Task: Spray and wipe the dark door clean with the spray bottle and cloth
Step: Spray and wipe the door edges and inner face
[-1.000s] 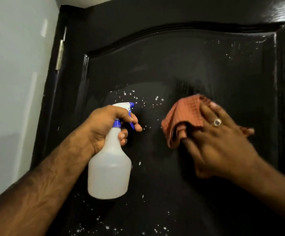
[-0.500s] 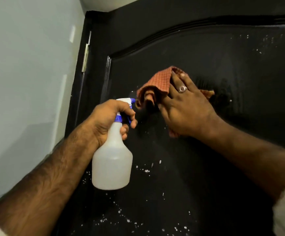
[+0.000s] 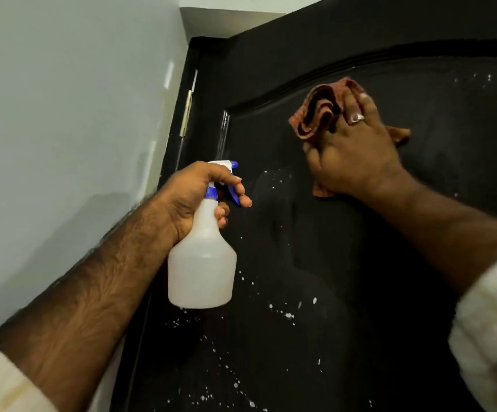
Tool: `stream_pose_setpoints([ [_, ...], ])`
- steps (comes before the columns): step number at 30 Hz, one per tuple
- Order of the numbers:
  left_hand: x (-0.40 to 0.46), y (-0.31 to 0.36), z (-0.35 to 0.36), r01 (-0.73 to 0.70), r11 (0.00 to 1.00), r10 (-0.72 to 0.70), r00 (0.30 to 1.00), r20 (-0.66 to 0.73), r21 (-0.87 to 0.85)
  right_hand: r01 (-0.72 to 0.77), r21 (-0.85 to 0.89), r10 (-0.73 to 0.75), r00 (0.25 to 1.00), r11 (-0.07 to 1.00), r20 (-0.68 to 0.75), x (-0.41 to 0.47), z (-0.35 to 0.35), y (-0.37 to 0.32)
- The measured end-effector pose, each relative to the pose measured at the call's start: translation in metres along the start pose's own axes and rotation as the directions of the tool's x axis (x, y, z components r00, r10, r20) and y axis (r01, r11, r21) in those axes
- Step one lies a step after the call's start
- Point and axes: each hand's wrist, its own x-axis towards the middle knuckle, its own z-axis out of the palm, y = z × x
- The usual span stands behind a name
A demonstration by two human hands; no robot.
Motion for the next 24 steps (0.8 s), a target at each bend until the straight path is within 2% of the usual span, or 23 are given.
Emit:
stream_pose_setpoints([
  [3,0.005,0.001,-0.003,-0.017,1.000,0.017,0.999,-0.038,0.000,0.100,0.026,-0.101,0.994,0.995,0.030,0.015,0.010,-0.048],
  [6,0.007,-0.006,-0.007,-0.016,1.000,0.016,0.999,-0.042,0.001,0.249,0.047,-0.251,0.967,0.967,0.048,-0.021,0.019,-0.083],
  [11,0.005,-0.017,-0.006,0.015,0.999,-0.015,1.000,-0.008,-0.047,0.424,0.152,-0.439,0.894,0.893,0.089,-0.101,0.021,-0.082],
  [13,0.007,-0.014,-0.006,0.009,0.999,-0.009,1.000,0.001,-0.047,0.401,0.144,-0.410,0.911,0.905,0.040,-0.120,0.014,-0.059],
  [16,0.018,-0.005,-0.002,-0.005,0.999,0.005,1.000,0.006,-0.042,0.280,0.065,-0.278,0.960,0.958,-0.040,-0.109,0.001,-0.007],
  [20,0.036,0.015,0.007,-0.022,0.999,0.022,1.000,0.007,-0.037,-0.044,0.007,0.044,0.998,0.999,-0.040,-0.036,-0.024,0.051],
  [22,0.040,0.022,0.009,-0.031,0.999,0.031,1.000,-0.004,-0.030,-0.121,0.006,0.122,0.992,0.993,-0.021,0.001,-0.029,0.056],
  [24,0.047,0.027,0.011,-0.034,0.999,0.033,0.999,-0.019,-0.022,-0.125,-0.002,0.125,0.991,0.992,-0.037,0.029,-0.024,0.044],
])
